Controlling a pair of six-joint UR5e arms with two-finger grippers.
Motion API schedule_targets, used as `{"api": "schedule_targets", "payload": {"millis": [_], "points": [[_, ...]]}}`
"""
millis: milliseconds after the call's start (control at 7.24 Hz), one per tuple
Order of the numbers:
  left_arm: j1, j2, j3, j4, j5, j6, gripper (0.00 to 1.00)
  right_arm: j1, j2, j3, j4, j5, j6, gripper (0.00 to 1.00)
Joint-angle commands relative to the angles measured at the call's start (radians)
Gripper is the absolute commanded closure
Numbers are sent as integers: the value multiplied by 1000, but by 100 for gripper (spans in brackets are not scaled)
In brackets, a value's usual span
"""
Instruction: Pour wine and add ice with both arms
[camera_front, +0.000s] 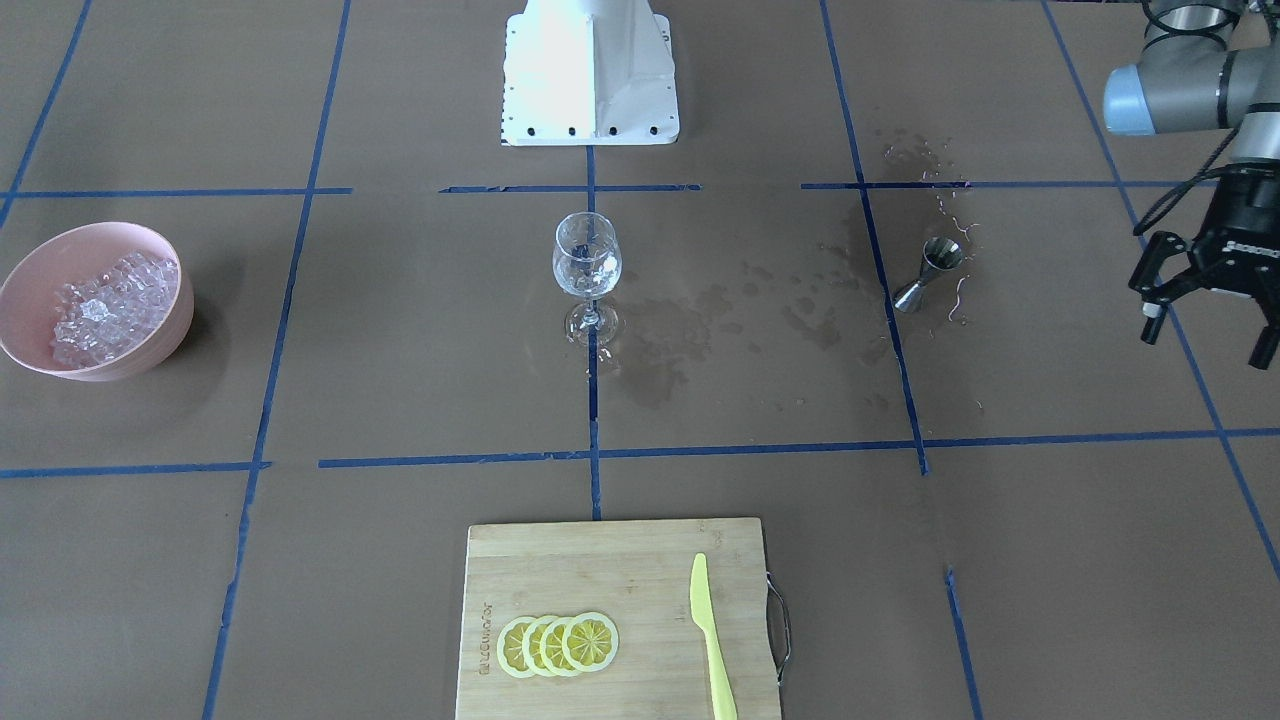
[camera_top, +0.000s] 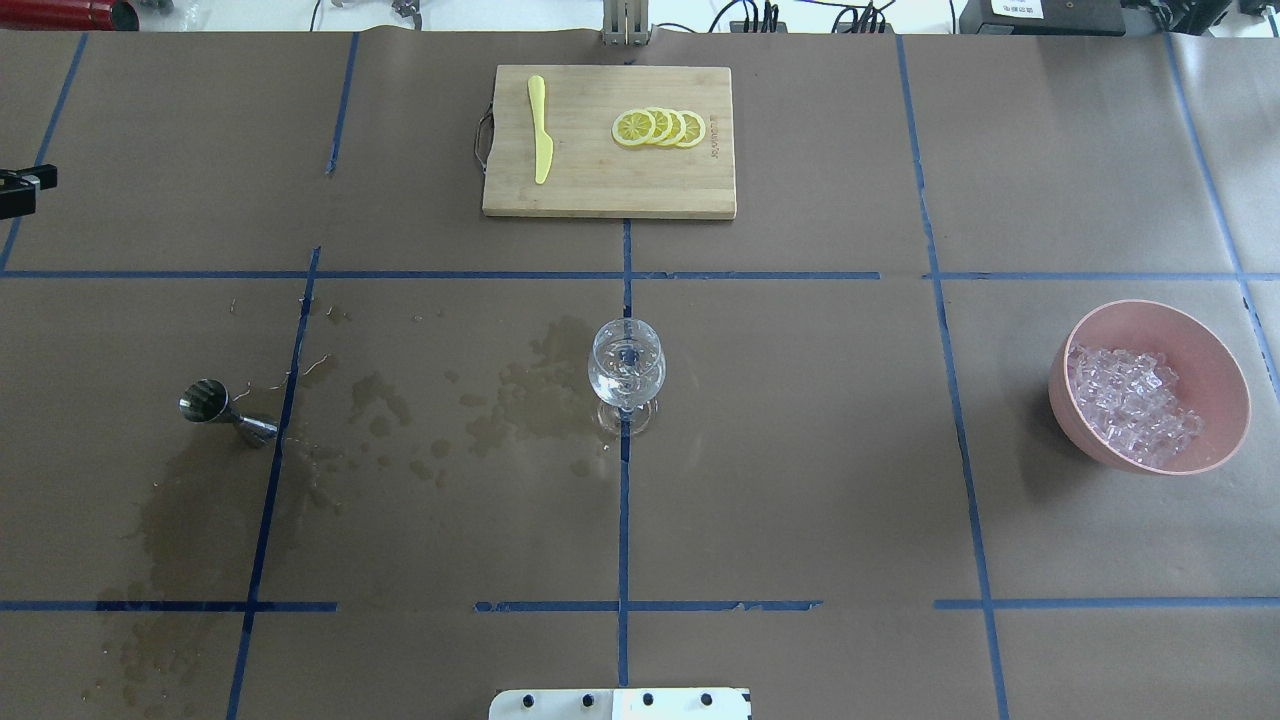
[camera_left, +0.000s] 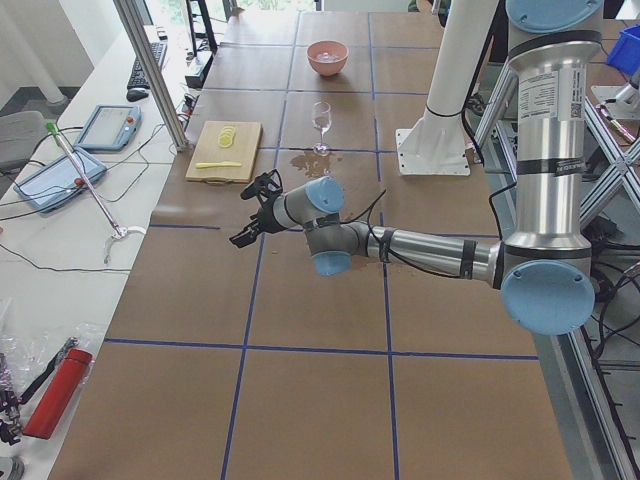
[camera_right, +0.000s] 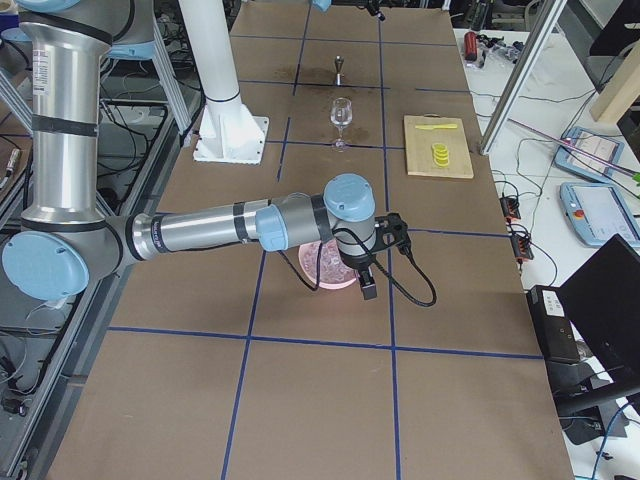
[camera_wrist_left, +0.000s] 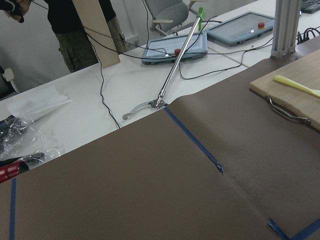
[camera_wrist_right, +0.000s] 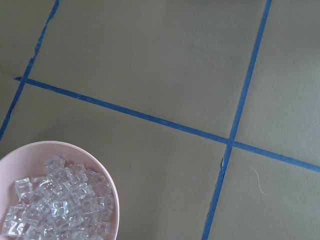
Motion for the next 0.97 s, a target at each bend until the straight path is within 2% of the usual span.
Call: {"api": "schedule_targets", "payload": {"millis": [0,276,414,552,828], "points": [[-120,-33,4,314,-124,2,0,0,-1,-2,0,0,0,0],[-137,-36,10,598,-162,40,0,0,-2,1,0,1,1,0],[-222,-24,2,670,-240,164,0,0,-2,1,0,2,1,0],[-277,13,22,695,-303,198,0,0,-2,0,0,2,1,0],[-321,94,36,736,-532,206,0,0,-4,0,0,17,5,0]]}}
